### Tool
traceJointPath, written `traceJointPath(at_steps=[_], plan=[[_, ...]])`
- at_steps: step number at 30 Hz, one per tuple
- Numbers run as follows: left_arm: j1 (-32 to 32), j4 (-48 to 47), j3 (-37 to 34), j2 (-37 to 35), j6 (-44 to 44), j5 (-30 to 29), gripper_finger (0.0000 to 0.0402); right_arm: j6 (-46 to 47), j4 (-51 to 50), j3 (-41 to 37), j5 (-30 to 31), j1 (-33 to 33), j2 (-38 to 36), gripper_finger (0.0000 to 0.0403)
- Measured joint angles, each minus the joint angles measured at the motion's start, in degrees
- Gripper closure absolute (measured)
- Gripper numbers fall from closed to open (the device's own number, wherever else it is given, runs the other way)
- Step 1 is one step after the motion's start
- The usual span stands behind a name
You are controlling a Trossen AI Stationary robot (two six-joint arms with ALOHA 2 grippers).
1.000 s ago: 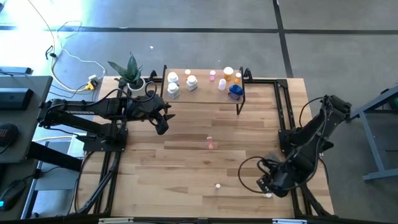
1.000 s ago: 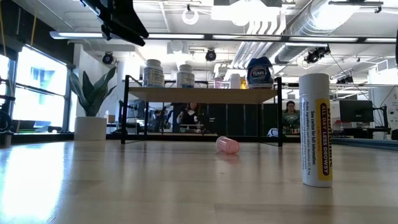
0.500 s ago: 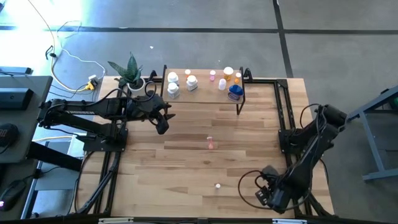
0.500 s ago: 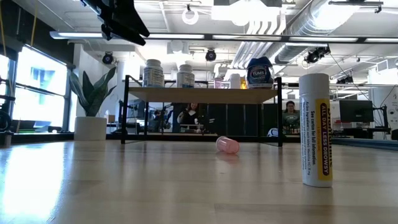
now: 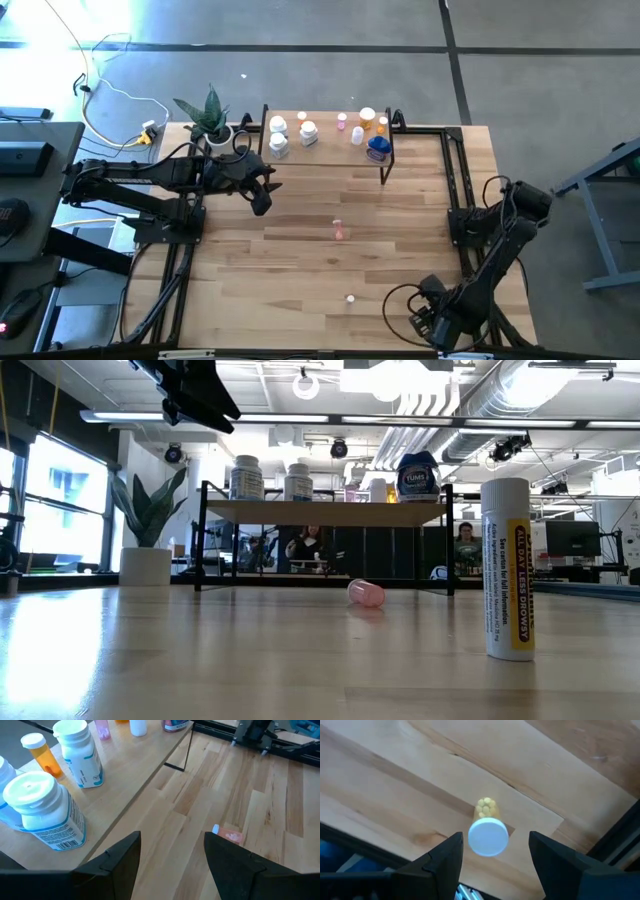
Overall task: Pick and place medicine bottles onto shelf by color
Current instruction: Put the yellow pill bottle on the shelf
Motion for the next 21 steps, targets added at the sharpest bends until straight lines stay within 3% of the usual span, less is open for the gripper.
traceJointPath(at_steps=[8,21], plan=[[0.0,-0.1,0.0,0.0,0.0,0.0,0.0193,1.0,0.1,0.0,0.9,-0.1,1.9,0.0197],[0.0,-0.1,0.0,0.0,0.0,0.0,0.0193,2.2,0.6,0.1,-1.4,-0.8,1.8,0.0309]])
